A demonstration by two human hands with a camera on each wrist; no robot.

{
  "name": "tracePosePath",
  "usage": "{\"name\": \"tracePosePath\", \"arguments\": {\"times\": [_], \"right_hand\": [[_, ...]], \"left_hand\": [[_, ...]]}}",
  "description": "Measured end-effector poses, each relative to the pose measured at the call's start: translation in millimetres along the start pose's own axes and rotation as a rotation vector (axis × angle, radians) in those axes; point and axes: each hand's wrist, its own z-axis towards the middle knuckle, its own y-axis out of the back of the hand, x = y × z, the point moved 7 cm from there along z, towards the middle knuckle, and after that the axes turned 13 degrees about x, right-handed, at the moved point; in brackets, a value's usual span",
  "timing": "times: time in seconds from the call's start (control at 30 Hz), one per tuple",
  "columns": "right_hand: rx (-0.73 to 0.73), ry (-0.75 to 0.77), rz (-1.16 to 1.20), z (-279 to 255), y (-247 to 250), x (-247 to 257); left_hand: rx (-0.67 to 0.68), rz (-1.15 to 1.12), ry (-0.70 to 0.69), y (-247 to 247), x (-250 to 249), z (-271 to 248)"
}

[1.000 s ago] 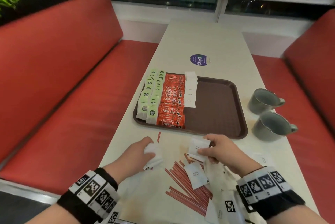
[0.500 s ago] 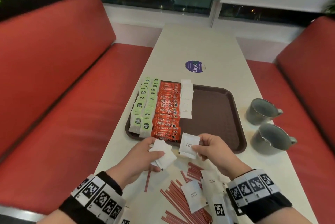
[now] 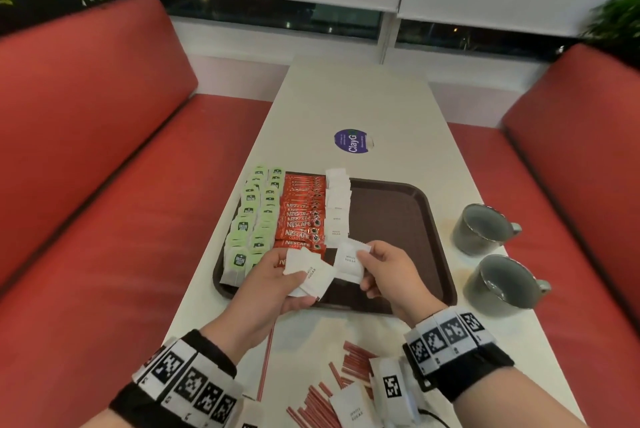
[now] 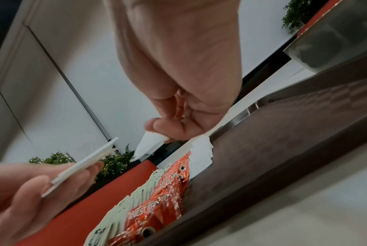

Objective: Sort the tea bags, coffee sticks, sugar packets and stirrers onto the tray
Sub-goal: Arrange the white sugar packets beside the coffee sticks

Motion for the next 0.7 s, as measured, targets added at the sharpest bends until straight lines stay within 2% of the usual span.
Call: {"name": "tracePosePath", "arguments": {"times": [0.23, 0.4, 0.7], "right_hand": [[0.021, -0.066, -0.184, 34, 20, 5], [-0.043, -0.146, -0.235, 60, 36, 7], [0.059, -0.339, -0.246, 85, 23, -3]], "left_hand": [[-0.056, -0.017, -0.025, 10, 4, 4], [-0.076, -0.018, -0.042, 11, 1, 5], [-0.104, -0.003, -0.045, 16, 0, 7]]}}
